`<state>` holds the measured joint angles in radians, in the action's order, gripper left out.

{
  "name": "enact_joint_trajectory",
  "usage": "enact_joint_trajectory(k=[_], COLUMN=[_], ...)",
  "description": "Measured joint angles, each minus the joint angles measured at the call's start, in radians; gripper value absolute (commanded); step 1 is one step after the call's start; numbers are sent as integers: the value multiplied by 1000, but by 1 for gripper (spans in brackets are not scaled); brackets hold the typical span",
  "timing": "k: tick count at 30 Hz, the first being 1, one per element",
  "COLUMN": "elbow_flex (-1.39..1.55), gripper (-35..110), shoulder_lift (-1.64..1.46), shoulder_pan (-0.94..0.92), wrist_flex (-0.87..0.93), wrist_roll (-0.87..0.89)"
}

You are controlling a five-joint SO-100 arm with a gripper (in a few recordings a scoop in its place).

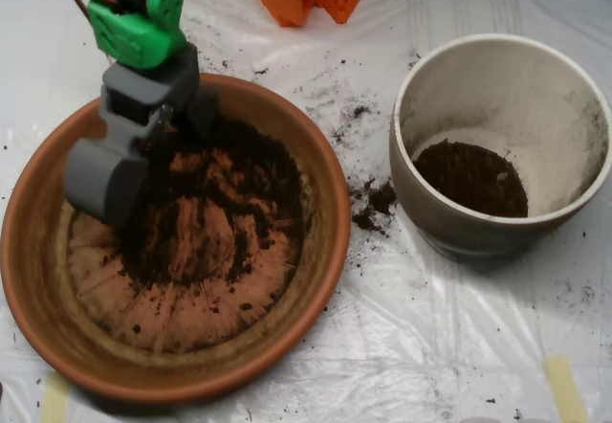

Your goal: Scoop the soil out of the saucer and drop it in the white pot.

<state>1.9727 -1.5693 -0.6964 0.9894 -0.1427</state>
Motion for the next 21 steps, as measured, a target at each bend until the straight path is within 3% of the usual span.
enact_joint_trajectory(k=[13,16,21], elbow_flex=[-350,-400,-459], gripper=[45,29,25], shoulder_lift=[334,373,383], shoulder_pan=[6,8,11], wrist_flex=[135,163,150], wrist_roll=[-6,-8,-6])
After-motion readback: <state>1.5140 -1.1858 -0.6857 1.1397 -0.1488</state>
